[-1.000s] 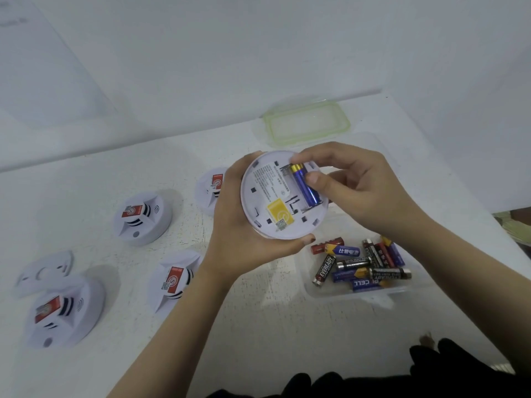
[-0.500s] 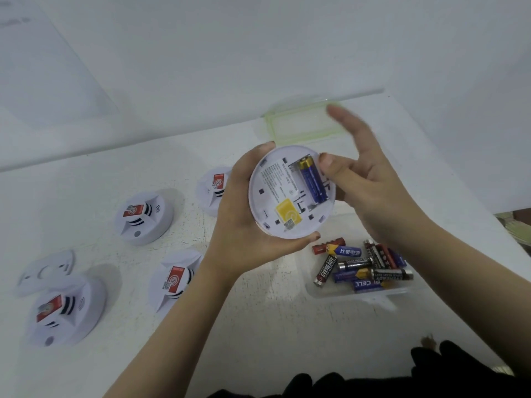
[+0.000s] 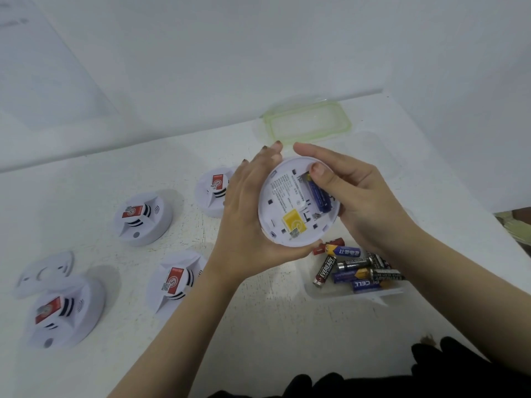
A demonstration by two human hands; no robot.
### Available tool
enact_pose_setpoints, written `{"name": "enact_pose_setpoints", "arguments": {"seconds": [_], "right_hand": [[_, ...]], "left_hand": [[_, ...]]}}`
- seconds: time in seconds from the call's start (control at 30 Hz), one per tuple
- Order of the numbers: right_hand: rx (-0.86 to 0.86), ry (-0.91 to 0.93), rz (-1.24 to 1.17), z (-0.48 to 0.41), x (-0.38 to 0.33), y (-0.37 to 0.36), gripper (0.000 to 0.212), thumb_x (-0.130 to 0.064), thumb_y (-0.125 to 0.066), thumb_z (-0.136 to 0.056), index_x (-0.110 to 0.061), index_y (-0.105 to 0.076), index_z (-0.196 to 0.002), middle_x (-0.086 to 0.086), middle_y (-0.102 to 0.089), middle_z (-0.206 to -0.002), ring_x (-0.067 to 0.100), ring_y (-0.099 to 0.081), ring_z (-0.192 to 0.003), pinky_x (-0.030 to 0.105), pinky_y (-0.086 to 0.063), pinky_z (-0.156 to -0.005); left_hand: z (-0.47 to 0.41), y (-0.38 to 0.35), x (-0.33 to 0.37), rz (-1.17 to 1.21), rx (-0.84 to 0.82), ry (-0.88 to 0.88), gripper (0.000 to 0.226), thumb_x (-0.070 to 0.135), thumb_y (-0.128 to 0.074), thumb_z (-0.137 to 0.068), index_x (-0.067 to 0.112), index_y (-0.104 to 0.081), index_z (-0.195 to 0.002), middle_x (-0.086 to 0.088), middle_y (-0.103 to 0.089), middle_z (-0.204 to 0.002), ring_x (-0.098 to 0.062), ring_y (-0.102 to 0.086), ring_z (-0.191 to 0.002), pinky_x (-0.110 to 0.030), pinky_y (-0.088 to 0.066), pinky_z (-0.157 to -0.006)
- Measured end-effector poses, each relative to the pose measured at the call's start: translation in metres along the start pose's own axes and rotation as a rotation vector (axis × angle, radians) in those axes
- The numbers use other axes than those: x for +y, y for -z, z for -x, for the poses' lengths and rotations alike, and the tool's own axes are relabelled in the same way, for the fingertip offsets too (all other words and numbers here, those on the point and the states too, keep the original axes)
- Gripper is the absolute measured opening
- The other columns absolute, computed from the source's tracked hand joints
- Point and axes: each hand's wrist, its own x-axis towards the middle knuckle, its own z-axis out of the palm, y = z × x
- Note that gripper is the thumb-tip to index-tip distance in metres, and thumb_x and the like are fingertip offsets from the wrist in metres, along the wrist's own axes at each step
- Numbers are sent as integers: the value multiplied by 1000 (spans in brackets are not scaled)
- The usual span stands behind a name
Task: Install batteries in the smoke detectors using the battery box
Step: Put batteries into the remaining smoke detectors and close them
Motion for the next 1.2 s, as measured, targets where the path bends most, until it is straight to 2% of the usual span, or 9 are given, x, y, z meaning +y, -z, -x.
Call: {"name": "enact_pose_setpoints", "arguments": {"seconds": [0.1, 0.27, 0.43, 0.53, 0.7, 0.87, 1.0, 1.1, 1.2], "right_hand": [[50, 57, 77, 3, -2, -1, 23, -16, -55, -89, -19, -67, -108, -5, -72, -102, 11, -65, -98, 20, -51, -79], [96, 142, 193, 4, -8, -5, 24, -8, -51, -93, -20, -64, -110, -7, -71, -98, 6, -66, -93, 17, -50, -76], [36, -15, 160, 0, -10, 1, 32, -3, -47, -96, -23, -63, -116, -8, -70, -103, 4, -65, -95, 16, -50, -73], [47, -44, 144, -3, -10, 3, 33, 1, -49, -93, -20, -65, -113, -6, -72, -100, 7, -66, -92, 16, -50, -69], [106, -117, 78, -6, -4, 3, 29, 0, -53, -90, -16, -69, -108, 1, -74, -99, 13, -69, -87, 20, -52, -67], [-27, -265, 175, -20, -8, 10, 23, -15, -50, -94, -23, -69, -105, 4, -73, -99, 18, -68, -87, 28, -57, -70], [-54, -291, 421, -47, -15, 29, 27, -28, -47, -97, -17, -69, -109, 4, -72, -102, 20, -70, -86, 30, -58, -75], [-56, -254, 772, -67, -8, 46, 17, -19, -59, -91, -18, -73, -100, -3, -72, -93, 13, -68, -74, 21, -56, -62], [-182, -352, 1066, -81, 1, 55, 13, -29, -69, -84, -19, -74, -90, -6, -68, -81, 12, -62, -67, 19, -49, -53]], "left_hand": [[-1, -5, 4, -20, 4, 29, 98, 50, -80, -60, 14, -31, -136, -7, -31, -148, -18, -27, -145, -56, -22, -116], [0, -12, 3, 54, 26, 111, 102, 49, -84, -58, 17, -30, -139, 3, -36, -150, -21, -32, -143, -60, -31, -110], [0, -9, -3, 168, 16, 213, 104, 58, -84, -58, 16, -33, -139, -1, -41, -145, -19, -43, -133, -52, -41, -106], [-1, -4, -5, 218, -30, 243, 106, 48, -88, -56, 16, -32, -140, 2, -45, -140, -18, -46, -130, -43, -43, -105], [2, -1, -5, 93, -101, 274, 108, 37, -90, -55, 6, -34, -142, -7, -46, -142, -25, -47, -129, -50, -46, -101], [5, 0, -6, 180, -89, 285, 108, 31, -89, -53, -3, -33, -139, -2, -45, -140, -13, -46, -129, -31, -44, -104], [0, 11, -14, 99, -70, 269, 111, 44, -89, -46, 9, -33, -136, 4, -44, -136, -3, -45, -126, -16, -36, -104], [-2, 20, -21, 58, -45, 226, 107, 57, -83, -52, 16, -31, -136, 21, -40, -135, 1, -44, -126, -17, -36, -104], [-3, 25, -27, 26, -15, 230, 106, 49, -87, -50, 20, -31, -135, 37, -36, -132, 6, -42, -125, -15, -36, -104]]}}
